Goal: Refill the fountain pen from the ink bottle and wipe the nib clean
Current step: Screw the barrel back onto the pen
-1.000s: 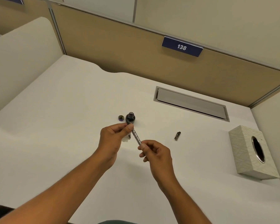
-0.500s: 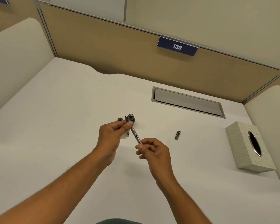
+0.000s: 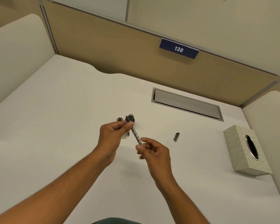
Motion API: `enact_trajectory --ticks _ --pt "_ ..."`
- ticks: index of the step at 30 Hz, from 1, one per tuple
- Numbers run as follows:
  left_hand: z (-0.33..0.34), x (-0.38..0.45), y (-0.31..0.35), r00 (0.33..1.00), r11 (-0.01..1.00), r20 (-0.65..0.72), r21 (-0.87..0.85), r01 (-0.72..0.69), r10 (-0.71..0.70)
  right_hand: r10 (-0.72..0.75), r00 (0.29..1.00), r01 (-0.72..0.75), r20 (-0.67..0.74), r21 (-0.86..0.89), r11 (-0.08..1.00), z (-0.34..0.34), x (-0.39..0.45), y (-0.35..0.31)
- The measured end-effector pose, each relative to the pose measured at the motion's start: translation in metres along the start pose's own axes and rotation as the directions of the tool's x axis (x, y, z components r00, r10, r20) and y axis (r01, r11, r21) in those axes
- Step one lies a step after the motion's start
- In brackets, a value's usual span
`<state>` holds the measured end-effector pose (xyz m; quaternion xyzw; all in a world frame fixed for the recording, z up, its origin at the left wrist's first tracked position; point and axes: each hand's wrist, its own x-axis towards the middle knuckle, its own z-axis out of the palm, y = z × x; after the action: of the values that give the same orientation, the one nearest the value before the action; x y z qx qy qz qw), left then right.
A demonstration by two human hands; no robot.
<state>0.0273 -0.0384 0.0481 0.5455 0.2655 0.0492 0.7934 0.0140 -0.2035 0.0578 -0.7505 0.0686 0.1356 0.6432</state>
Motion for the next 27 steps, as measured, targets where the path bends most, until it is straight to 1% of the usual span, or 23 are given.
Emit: enact_trajectory --ticks 4,11,18,22,27 --pt "0.0001 -0.0018 0.0004 1.000 1.000 0.001 0.004 -0.005 0.005 -0.012 1.000 0.012 -0.009 -0.009 1.000 -0.0012 0.0006 -0.0012" --pt "-0.0016 -0.0032 0.0015 1.000 1.000 0.003 0.001 -0.007 0.007 -0.023 0.998 0.024 0.061 -0.019 1.000 0.0000 -0.0026 0.0009" --pt "-0.0010 -0.0050 0.0020 1.000 1.000 -0.006 0.004 -0.010 0.010 -0.001 0.999 0.002 0.047 -0.030 1.000 0.0001 -0.0024 0.0016" --pt "-0.0007 -0.0052 0.0034 1.000 1.000 0.000 0.016 -0.016 0.016 -0.023 1.000 0.024 0.014 -0.074 0.997 0.0010 -0.0029 0.0060" --pt "-0.0008 -0.0060 0.0023 1.000 1.000 -0.009 0.007 -0.010 0.010 -0.016 1.000 0.016 0.006 -0.009 1.000 -0.0013 -0.0012 0.0029"
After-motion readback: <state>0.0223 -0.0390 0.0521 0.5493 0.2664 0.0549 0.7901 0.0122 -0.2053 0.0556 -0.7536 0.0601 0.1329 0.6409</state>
